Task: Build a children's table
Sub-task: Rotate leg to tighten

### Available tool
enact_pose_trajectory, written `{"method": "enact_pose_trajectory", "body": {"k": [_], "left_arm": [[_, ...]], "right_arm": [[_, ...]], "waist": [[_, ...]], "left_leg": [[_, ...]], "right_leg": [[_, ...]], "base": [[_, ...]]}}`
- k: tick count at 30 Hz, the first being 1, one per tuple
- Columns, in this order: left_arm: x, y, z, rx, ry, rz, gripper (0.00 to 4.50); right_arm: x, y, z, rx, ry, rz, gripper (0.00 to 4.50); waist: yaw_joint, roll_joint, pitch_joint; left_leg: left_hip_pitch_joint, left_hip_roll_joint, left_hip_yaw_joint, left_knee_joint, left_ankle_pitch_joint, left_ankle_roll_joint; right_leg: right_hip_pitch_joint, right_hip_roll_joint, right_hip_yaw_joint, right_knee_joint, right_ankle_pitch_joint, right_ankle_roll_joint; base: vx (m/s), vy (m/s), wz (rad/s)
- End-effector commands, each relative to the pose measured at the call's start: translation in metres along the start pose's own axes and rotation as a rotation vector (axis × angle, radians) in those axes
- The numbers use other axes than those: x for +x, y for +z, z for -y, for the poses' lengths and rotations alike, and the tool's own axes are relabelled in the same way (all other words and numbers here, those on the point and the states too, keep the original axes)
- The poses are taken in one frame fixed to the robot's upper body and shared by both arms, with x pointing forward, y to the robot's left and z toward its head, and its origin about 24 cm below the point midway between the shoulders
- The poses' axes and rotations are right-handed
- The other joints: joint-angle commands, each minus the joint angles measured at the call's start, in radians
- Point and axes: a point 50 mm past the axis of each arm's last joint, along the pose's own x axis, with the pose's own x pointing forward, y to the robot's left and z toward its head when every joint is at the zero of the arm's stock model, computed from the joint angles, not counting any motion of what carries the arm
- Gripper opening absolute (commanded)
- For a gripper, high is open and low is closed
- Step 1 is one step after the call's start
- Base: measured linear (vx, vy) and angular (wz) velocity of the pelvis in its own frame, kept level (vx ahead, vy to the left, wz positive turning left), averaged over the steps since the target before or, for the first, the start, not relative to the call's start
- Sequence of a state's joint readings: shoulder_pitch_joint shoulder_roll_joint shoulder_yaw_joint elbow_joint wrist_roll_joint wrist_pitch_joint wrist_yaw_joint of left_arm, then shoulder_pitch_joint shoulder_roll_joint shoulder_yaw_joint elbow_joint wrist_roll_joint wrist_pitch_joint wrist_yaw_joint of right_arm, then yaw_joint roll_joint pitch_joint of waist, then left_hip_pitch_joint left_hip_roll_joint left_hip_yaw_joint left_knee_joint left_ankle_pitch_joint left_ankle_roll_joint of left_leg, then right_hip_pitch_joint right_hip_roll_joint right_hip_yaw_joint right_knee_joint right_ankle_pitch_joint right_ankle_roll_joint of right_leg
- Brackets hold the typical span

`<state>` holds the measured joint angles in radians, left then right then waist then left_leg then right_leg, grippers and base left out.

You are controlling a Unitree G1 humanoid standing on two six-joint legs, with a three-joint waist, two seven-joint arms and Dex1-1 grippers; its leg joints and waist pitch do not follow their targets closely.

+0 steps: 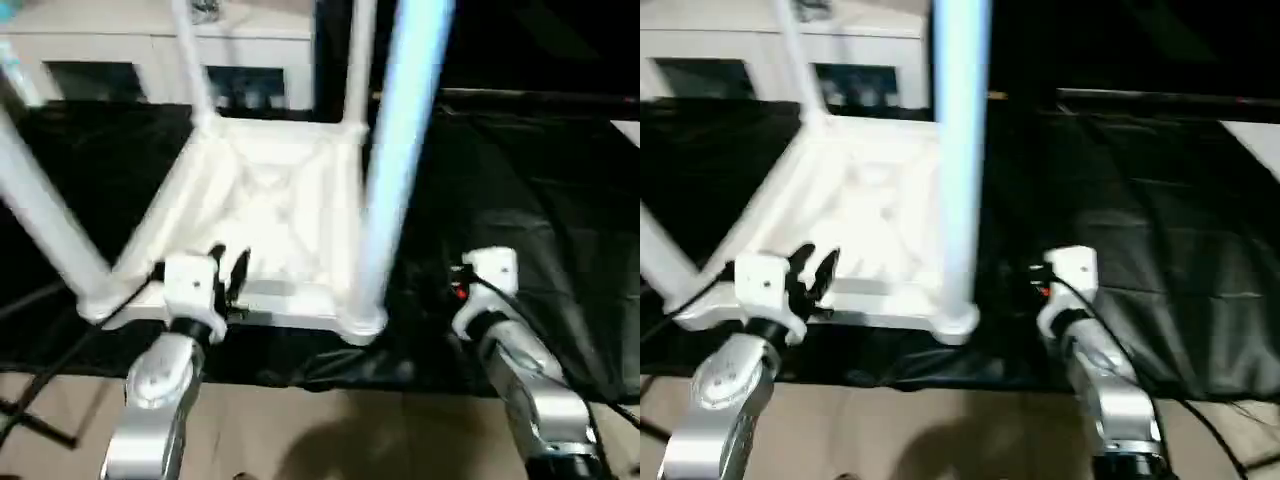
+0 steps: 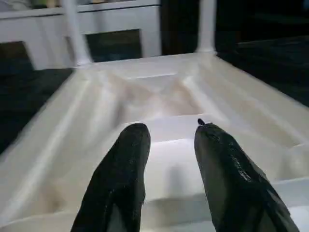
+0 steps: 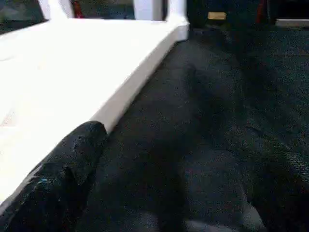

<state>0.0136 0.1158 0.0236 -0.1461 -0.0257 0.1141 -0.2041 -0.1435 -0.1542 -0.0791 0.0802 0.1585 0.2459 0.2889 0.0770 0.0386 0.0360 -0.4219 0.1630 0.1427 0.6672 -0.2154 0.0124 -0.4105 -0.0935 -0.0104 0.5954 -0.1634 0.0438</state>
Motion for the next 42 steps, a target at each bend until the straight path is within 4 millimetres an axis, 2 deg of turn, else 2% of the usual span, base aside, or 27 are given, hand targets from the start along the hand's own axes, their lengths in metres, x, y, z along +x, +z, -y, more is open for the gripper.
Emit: {"method": "enact_pose_trajectory", "body": {"k": [1, 2, 4, 7, 8, 9, 10, 11, 12, 15, 17, 18, 19, 20, 21, 23, 24, 26, 28, 29, 32, 36, 38, 39, 40, 41, 42], "left_arm": [[-0.005, 0.004, -0.005, 0.015, 0.006, 0.027, 1.87], [-0.011, 0.001, -0.006, 0.018, 0.009, 0.018, 1.87], [-0.018, -0.001, -0.006, 0.008, 0.008, 0.024, 1.87], [-0.026, -0.002, -0.006, -0.001, 0.018, 0.028, 1.87], [-0.029, -0.003, -0.006, -0.006, 0.02, 0.023, 1.87], [-0.033, -0.005, -0.006, -0.011, 0.03, 0.009, 1.87], [-0.037, -0.007, -0.006, -0.036, 0.041, -0.004, 1.87], [-0.04, -0.008, -0.005, -0.052, 0.049, -0.012, 1.87], [-0.043, -0.009, -0.006, -0.049, 0.059, -0.029, 1.87], [-0.041, -0.009, -0.007, -0.04, 0.076, -0.02, 1.87], [-0.041, -0.009, -0.011, -0.031, 0.097, -0.016, 1.87], [-0.041, -0.009, -0.011, -0.031, 0.097, -0.016, 1.87], [-0.041, -0.009, -0.011, -0.031, 0.097, -0.016, 1.87], [-0.043, -0.01, -0.02, -0.023, 0.155, -0.029, 1.87], [-0.044, -0.01, -0.023, -0.024, 0.169, -0.032, 1.87], [-0.048, -0.01, -0.029, -0.037, 0.188, -0.028, 1.87], [-0.049, -0.009, -0.031, -0.039, 0.189, -0.029, 2.07], [-0.049, -0.008, -0.033, -0.046, 0.179, -0.027, 2.07], [-0.048, -0.007, -0.034, -0.043, 0.176, -0.029, 2.26], [-0.045, -0.007, -0.035, -0.037, 0.174, -0.039, 2.26], [-0.039, -0.005, -0.038, -0.021, 0.18, -0.048, 2.54], [-0.028, -0.002, -0.042, -0.027, 0.184, -0.047, 2.83], [-0.023, -0.002, -0.042, -0.025, 0.169, -0.052, 2.96], [-0.017, -0.003, -0.041, -0.02, 0.169, -0.067, 3.0], [-0.016, -0.003, -0.04, -0.02, 0.17, -0.067, 3.0], [-0.013, -0.002, -0.04, -0.022, 0.172, -0.066, 3.0], [-0.011, 0.0, -0.038, -0.024, 0.176, -0.063, 3.0]], "right_arm": [[-0.002, 0.001, 0.0, 0.002, -0.012, 0.014, 4.49], [-0.008, -0.002, 0.008, 0.007, -0.049, 0.008, 4.49], [-0.014, -0.003, 0.014, 0.01, -0.066, 0.007, 4.49], [-0.025, -0.006, 0.023, 0.012, -0.09, -0.002, 4.49], [-0.028, -0.007, 0.026, 0.013, -0.098, -0.006, 4.49], [-0.034, -0.008, 0.032, 0.01, -0.115, -0.012, 4.49], [-0.04, -0.009, 0.039, 0.012, -0.14, -0.018, 4.49], [-0.044, -0.01, 0.043, 0.013, -0.156, -0.021, 4.49], [-0.049, -0.011, 0.048, -0.002, -0.168, -0.033, 4.49], [-0.048, -0.008, 0.049, -0.01, -0.149, -0.031, 4.49], [-0.047, -0.005, 0.047, -0.017, -0.1, -0.033, 4.49], [-0.047, -0.005, 0.047, -0.017, -0.1, -0.033, 4.49], [-0.047, -0.005, 0.047, -0.017, -0.1, -0.033, 4.49], [-0.049, -0.005, 0.04, -0.029, 0.012, -0.061, 4.49], [-0.05, -0.005, 0.039, -0.034, 0.039, -0.068, 4.49], [-0.054, -0.007, 0.039, -0.044, 0.089, -0.091, 4.49], [-0.055, -0.007, 0.041, -0.047, 0.088, -0.094, 4.5], [-0.056, -0.005, 0.043, -0.032, 0.101, -0.079, 4.5], [-0.057, -0.002, 0.042, -0.025, 0.134, -0.069, 4.5], [-0.057, -0.002, 0.04, -0.026, 0.158, -0.07, 4.5], [-0.058, 0.0, 0.032, -0.023, 0.233, -0.071, 4.5], [-0.053, 0.003, 0.013, -0.015, 0.361, -0.06, 4.5], [-0.048, 0.004, 0.005, -0.014, 0.391, -0.055, 4.5], [-0.04, 0.005, -0.003, 0.001, 0.405, -0.036, 4.5], [-0.039, 0.005, -0.004, 0.003, 0.406, -0.034, 4.5], [-0.034, 0.006, -0.008, 0.01, 0.41, -0.027, 4.5], [-0.028, 0.005, -0.015, 0.006, 0.425, -0.024, 4.5]], "waist": [[0.003, 0.003, -0.052], [-0.025, 0.018, -0.056], [-0.057, 0.034, -0.04], [-0.054, 0.016, -0.035], [-0.043, -0.022, -0.033], [0.003, -0.032, -0.042], [-0.018, -0.033, -0.027], [-0.029, -0.006, -0.022], [-0.055, 0.01, -0.031], [-0.065, 0.037, -0.031], [-0.046, 0.013, -0.023], [-0.04, 0.0, -0.03], [-0.048, -0.031, -0.02], [-0.056, -0.049, -0.022], [-0.054, -0.033, -0.002], [-0.082, -0.003, -0.008], [-0.103, 0.012, 0.021], [-0.081, 0.027, 0.009], [-0.061, 0.012, 0.01], [-0.064, -0.029, -0.003], [-0.06, -0.041, 0.011], [-0.067, 0.011, 0.021], [-0.012, 0.021, 0.006], [-0.005, 0.003, 0.003], [-0.025, -0.056, 0.002], [-0.037, -0.037, -0.002], [-0.026, -0.026, 0.018]], "left_leg": [[0.033, 0.042, -0.012, -0.088, -0.106, 0.223], [0.075, 0.026, -0.001, -0.122, -0.091, 0.307], [0.083, 0.037, 0.022, -0.176, -0.065, 0.38], [0.071, 0.077, 0.008, -0.183, -0.111, 0.363], [0.05, 0.054, 0.033, -0.156, -0.3, 0.229], [0.064, 0.051, 0.002, -0.016, -0.381, 0.101], [-0.007, 0.06, -0.071, 0.021, -0.201, 0.049], [-0.013, 0.043, -0.081, -0.08, -0.169, 0.011], [0.022, 0.067, -0.072, -0.136, -0.309, -0.005], [0.011, 0.095, -0.052, -0.223, -0.618, -0.133], [-0.014, 0.097, -0.003, -0.286, -0.752, -0.137], [0.003, 0.079, 0.015, -0.259, -0.71, -0.148], [0.114, 0.008, 0.02, -0.047, -0.602, -0.146], [0.142, -0.028, -0.008, 0.088, -0.4, -0.086], [0.009, -0.005, -0.072, 0.032, -0.111, -0.057], [0.067, 0.045, -0.103, -0.096, -0.628, -0.124], [0.055, 0.071, -0.126, -0.176, -0.917, -0.144], [0.016, 0.089, -0.113, -0.245, -1.005, -0.127], [0.039, 0.064, -0.08, -0.235, -0.906, -0.118], [0.077, 0.033, -0.074, -0.141, -0.67, -0.122], [0.091, 0.017, -0.072, -0.037, -0.332, -0.065], [0.038, 0.056, -0.096, -0.188, -0.757, -0.158], [-0.04, 0.066, -0.036, -0.302, -0.792, -0.182], [-0.013, 0.052, -0.017, -0.287, -0.703, -0.18], [0.145, -0.015, -0.029, 0.004, -0.317, -0.13], [0.059, -0.039, -0.084, 0.049, 0.042, -0.041], [0.047, 0.0, -0.086, -0.01, -0.014, -0.074]], "right_leg": [[0.03, -0.093, 0.053, -0.112, -0.46, -0.216], [0.004, -0.005, -0.007, -0.063, -0.362, -0.191], [-0.029, 0.056, -0.094, 0.063, -0.231, -0.12], [-0.012, 0.01, -0.096, 0.073, -0.163, -0.065], [0.001, -0.076, -0.037, -0.027, -0.24, -0.09], [0.008, -0.245, 0.095, -0.13, -0.46, -0.172], [0.075, -0.286, 0.095, -0.13, -0.523, -0.225], [0.052, -0.132, -0.016, -0.099, -0.551, -0.221], [0.012, -0.003, -0.05, -0.043, -0.409, -0.186], [0.015, 0.018, -0.058, 0.038, -0.18, -0.147], [0.047, 0.006, -0.055, 0.086, -0.231, -0.074], [0.033, -0.01, -0.039, 0.057, -0.322, -0.071], [-0.092, -0.104, -0.005, -0.136, -0.734, -0.076], [-0.108, -0.173, 0.019, -0.192, -0.909, -0.077], [0.055, -0.188, -0.009, -0.148, -0.998, -0.077], [0.013, -0.039, -0.072, -0.084, -0.725, -0.044], [0.036, -0.011, -0.087, -0.05, -0.465, -0.061], [0.108, -0.012, -0.081, 0.069, -0.139, -0.092], [0.097, -0.031, -0.043, 0.047, -0.23, -0.067], [0.047, -0.101, 0.009, -0.066, -0.621, -0.064], [0.024, -0.159, 0.001, -0.164, -1.015, -0.078], [0.093, -0.051, -0.083, -0.078, -0.667, -0.058], [0.171, -0.006, -0.052, 0.119, -0.347, -0.079], [0.14, -0.015, -0.022, 0.093, -0.432, -0.065], [-0.041, -0.147, 0.017, -0.171, -0.987, -0.055], [0.032, -0.175, 0.054, -0.167, -1.032, -0.098], [0.066, -0.16, 0.008, -0.14, -0.889, -0.128]], "base": [[-0.004, 0.19, 0.06], [-0.015, 0.204, 0.12], [-0.01, 0.242, 0.14], [-0.042, 0.164, 0.04], [-0.069, 0.114, 0.13], [-0.042, 0.163, -0.06], [-0.042, 0.163, -0.06], [-0.029, 0.199, -0.36], [-0.081, 0.148, -0.04], [-0.114, 0.113, 0.12], [-0.149, 0.047, 0.17], [-0.105, -0.034, 0.17], [-0.105, -0.034, 0.17], [-0.086, 0.025, -0.18], [-0.035, 0.119, -0.44], [-0.05, 0.104, -0.23], [-0.159, 0.036, 0.15], [-0.156, 0.032, 0.11], [-0.118, -0.018, 0.11], [-0.042, -0.067, -0.02], [-0.079, -0.049, -0.14], [-0.084, 0.002, -0.1], [-0.12, -0.018, 0.03], [-0.051, -0.092, 0.14], [-0.051, -0.092, 0.14], [-0.032, -0.062, -0.14], [-0.018, 0.021, -0.29]]}}
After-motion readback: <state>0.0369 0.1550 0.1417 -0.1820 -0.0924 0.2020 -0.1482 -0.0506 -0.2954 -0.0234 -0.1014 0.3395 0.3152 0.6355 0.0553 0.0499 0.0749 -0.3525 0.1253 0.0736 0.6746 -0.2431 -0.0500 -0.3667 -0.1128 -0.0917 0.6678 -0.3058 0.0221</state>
